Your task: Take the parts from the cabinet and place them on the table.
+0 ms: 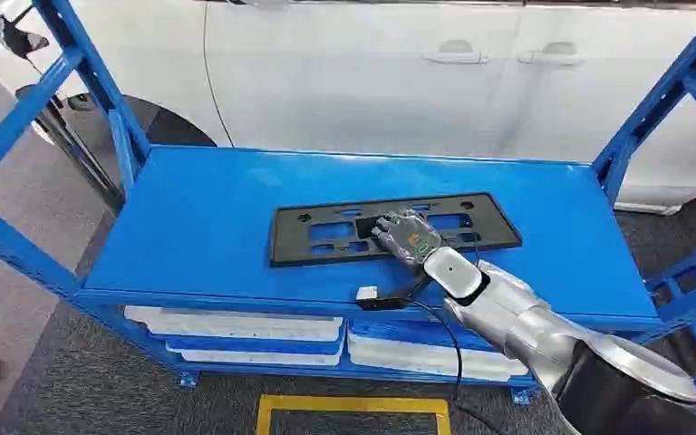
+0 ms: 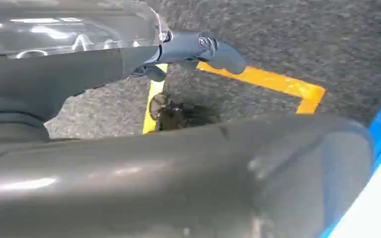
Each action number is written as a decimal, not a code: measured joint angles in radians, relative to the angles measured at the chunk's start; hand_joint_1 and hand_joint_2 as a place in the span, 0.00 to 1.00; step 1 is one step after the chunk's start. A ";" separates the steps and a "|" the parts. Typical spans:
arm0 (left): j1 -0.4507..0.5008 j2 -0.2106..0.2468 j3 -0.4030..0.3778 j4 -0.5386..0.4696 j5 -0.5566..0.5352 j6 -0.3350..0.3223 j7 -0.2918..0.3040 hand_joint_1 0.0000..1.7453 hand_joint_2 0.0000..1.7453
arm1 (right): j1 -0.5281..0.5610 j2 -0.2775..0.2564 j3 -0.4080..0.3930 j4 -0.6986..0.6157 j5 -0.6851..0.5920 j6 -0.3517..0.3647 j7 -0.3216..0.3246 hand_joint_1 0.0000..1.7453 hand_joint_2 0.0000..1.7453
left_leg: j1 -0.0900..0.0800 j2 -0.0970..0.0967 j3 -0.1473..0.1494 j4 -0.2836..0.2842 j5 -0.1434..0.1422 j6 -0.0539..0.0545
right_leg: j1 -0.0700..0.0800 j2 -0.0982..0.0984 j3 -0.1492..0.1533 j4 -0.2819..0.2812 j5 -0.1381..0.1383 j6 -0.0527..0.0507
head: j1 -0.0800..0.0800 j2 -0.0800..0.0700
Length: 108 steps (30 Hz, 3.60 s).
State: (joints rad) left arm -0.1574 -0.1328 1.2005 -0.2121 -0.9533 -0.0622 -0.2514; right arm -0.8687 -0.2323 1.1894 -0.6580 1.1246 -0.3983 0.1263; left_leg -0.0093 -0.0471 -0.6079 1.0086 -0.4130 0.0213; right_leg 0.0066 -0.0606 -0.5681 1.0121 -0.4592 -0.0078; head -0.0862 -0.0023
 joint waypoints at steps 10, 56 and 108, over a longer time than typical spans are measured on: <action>-0.007 0.001 0.000 0.000 0.001 -0.007 -0.007 0.00 0.00 | -0.002 0.000 0.001 0.005 -0.013 -0.002 -0.010 1.00 1.00 | 0.000 0.016 -0.060 0.135 -0.089 -0.030 | -0.012 -0.010 0.012 -0.025 0.012 -0.011 | 0.000 0.000; 0.036 0.076 -0.015 0.000 0.043 -0.100 -0.111 0.00 1.00 | 0.620 0.004 -0.719 -1.358 -1.228 0.598 -0.777 1.00 1.00 | 0.015 0.055 -0.018 0.006 0.010 0.012 | -0.023 0.069 -0.081 0.267 -0.144 0.042 | 0.000 0.000; 0.071 0.081 0.061 0.000 0.082 -0.032 0.050 0.00 1.00 | 0.756 0.001 -0.825 -1.510 -1.179 0.741 -0.777 1.00 1.00 | 0.000 0.042 0.114 -0.030 -0.072 -0.020 | -0.013 0.056 -0.032 -0.016 0.053 0.010 | 0.000 0.000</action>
State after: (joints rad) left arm -0.0862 -0.0519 1.2619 -0.2125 -0.8717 -0.0942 -0.2018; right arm -0.1129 -0.2316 0.3643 -2.1679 -0.0546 0.3426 -0.6508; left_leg -0.0089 -0.0053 -0.4941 0.9785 -0.4848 0.0015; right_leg -0.0061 -0.0042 -0.6005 0.9959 -0.4058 0.0018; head -0.0862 -0.0023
